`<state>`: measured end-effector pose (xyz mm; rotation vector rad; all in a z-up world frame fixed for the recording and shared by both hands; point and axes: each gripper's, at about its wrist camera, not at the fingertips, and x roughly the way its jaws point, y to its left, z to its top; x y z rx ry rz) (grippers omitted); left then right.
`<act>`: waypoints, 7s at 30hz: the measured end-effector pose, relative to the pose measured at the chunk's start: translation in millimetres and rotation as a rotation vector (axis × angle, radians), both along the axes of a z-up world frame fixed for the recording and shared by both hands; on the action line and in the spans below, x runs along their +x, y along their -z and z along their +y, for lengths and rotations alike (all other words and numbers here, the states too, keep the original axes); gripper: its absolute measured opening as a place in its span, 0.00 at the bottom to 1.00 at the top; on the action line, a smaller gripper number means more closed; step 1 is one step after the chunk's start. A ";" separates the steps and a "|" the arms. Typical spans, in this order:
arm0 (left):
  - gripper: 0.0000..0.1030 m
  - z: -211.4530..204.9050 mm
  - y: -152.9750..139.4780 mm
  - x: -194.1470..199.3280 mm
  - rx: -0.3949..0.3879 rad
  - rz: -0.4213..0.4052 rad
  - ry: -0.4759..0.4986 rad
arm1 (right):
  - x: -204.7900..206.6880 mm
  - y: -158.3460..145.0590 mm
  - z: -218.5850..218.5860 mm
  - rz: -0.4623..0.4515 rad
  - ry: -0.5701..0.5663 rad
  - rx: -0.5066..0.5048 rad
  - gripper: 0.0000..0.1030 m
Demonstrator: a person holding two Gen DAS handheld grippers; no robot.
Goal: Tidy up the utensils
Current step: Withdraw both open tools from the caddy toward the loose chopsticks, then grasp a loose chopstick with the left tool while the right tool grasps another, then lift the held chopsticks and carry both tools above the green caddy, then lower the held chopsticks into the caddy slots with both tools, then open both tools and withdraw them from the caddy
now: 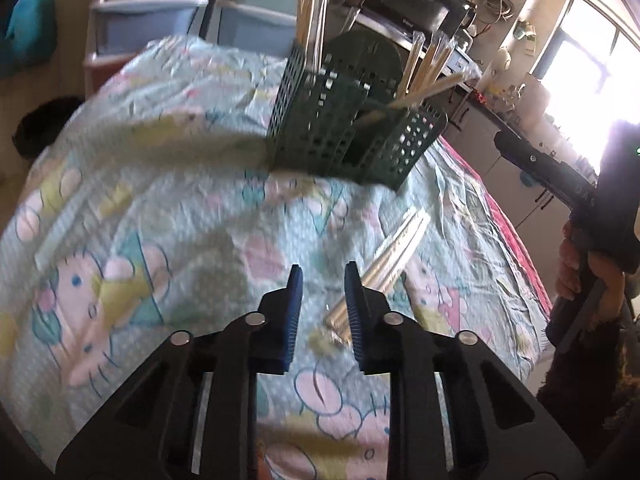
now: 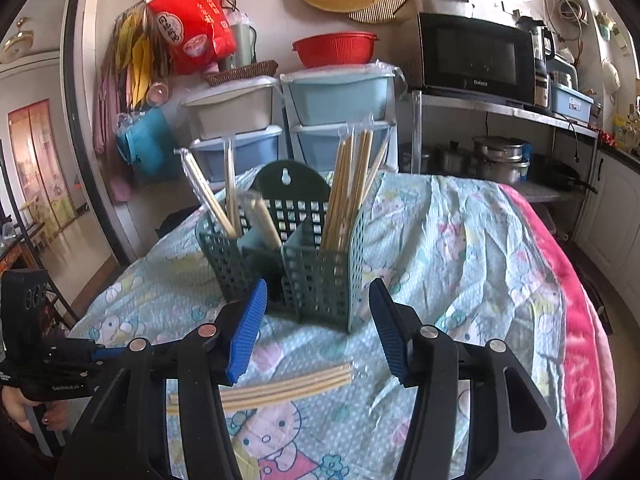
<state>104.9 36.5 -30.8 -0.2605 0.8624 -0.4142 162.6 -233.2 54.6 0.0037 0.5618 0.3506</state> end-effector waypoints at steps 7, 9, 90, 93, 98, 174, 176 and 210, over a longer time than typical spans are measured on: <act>0.15 4.2 15.1 -7.0 -0.038 0.065 0.023 | -4.1 15.7 0.1 0.029 0.011 -0.018 0.49; 0.15 3.8 17.7 -8.2 -0.040 0.074 0.031 | -3.9 20.8 -1.4 0.039 0.016 -0.020 0.49; 0.00 5.2 -128.2 22.6 -0.257 -0.249 0.091 | -19.5 -86.9 -13.8 -0.162 -0.066 0.102 0.01; 0.00 0.3 -141.5 22.4 -0.245 -0.279 0.104 | -19.6 -95.0 -13.7 -0.180 -0.066 0.097 0.01; 0.00 -4.0 -167.3 23.3 -0.240 -0.337 0.118 | -20.6 -108.3 -15.6 -0.215 -0.063 0.099 0.01; 0.00 -61.6 -166.7 152.8 -0.169 -0.335 0.071 | 85.3 -101.0 13.8 -0.143 -0.054 0.049 0.02; 0.00 -58.9 -163.1 152.4 -0.167 -0.327 0.063 | 84.9 -98.7 13.0 -0.140 -0.051 0.050 0.04; 0.90 24.2 -169.2 61.1 -0.164 -0.393 -0.152 | -5.6 -106.6 -5.0 -0.318 0.012 0.020 0.78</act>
